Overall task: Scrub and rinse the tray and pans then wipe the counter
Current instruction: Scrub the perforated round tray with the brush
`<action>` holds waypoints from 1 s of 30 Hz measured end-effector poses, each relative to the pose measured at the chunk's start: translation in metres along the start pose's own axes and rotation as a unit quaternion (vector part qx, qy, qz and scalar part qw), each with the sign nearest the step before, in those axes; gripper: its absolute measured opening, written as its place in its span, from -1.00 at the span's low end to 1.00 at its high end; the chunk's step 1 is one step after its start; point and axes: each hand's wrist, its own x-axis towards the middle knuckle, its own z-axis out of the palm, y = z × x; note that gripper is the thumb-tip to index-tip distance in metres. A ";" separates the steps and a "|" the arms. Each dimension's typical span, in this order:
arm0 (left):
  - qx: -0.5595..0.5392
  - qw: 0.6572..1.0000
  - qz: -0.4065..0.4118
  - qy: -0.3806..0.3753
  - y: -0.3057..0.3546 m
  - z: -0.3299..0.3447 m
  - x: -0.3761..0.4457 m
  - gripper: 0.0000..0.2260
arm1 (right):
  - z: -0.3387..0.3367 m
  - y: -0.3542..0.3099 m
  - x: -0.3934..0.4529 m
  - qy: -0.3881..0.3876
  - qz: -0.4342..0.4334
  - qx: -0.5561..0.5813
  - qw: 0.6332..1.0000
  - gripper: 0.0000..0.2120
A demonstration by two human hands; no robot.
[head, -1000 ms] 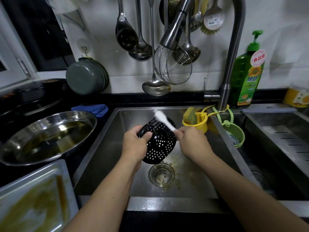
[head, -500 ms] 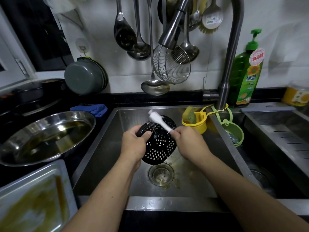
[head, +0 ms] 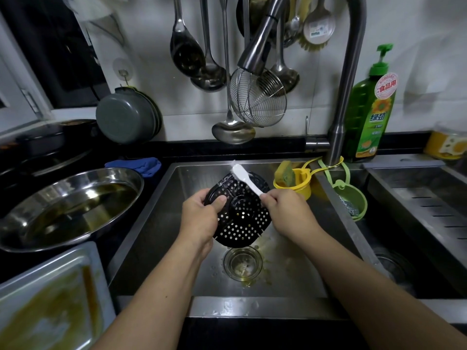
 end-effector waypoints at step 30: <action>-0.013 0.999 0.040 0.024 0.002 -0.002 0.004 -0.89 | -0.009 0.011 -0.001 0.002 0.058 0.018 0.998 -0.60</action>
